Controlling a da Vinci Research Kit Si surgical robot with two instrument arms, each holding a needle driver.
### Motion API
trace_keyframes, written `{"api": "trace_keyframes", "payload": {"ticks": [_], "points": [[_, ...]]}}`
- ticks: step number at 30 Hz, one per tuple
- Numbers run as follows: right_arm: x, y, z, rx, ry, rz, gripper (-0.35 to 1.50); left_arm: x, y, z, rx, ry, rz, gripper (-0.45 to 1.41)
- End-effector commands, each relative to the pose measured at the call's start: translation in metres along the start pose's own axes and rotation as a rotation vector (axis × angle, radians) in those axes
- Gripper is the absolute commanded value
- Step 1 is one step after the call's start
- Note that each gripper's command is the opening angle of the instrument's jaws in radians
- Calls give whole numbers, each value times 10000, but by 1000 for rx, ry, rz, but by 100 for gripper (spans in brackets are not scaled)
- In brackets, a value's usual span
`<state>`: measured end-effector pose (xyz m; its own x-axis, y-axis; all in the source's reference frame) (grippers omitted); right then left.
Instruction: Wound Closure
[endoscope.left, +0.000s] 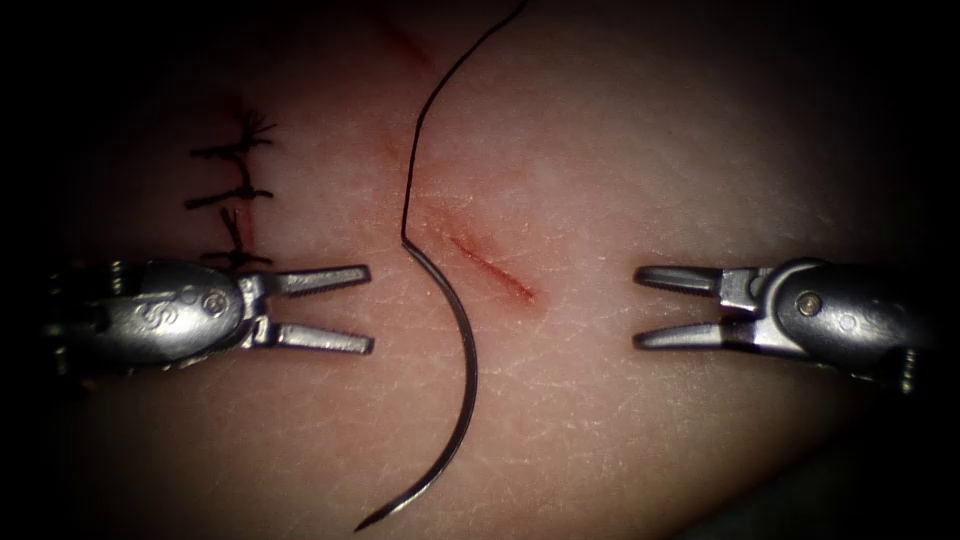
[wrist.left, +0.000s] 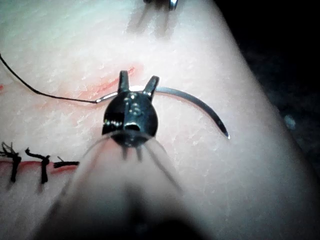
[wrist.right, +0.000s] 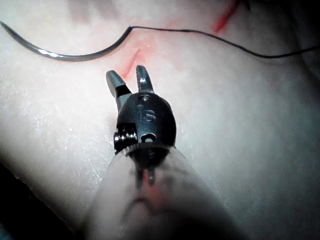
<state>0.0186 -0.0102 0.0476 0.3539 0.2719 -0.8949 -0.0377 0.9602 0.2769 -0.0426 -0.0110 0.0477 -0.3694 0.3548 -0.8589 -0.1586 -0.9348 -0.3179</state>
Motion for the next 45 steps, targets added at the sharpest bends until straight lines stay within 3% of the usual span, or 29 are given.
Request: {"api": "trace_keyframes", "payload": {"ticks": [1, 12, 19, 23, 31, 42, 45], "points": [[-1, 0, 8, 2, 2, -2, 34, 1, -2, 8, -1, 2, 1, 40], [1, 1, 5, -4, -4, -6, 36, 4, 10, 12, 66, -68, -18, 40], [1, 1, 4, -6, -2, -6, 36, 13, 33, 19, 109, -236, -79, 67], [0, 1, 4, -7, -3, -7, 36, 24, 56, 20, 129, -401, -171, 77], [-1, 1, 4, -4, -7, -7, 34, 33, 74, 25, 166, -474, -218, 89], [-1, 1, 5, -5, -7, -8, 33, -4, 93, 61, 150, -623, -169, 87], [-1, 0, 5, -5, -7, -8, 33, -14, 91, 65, 139, -627, -164, 87]]}}
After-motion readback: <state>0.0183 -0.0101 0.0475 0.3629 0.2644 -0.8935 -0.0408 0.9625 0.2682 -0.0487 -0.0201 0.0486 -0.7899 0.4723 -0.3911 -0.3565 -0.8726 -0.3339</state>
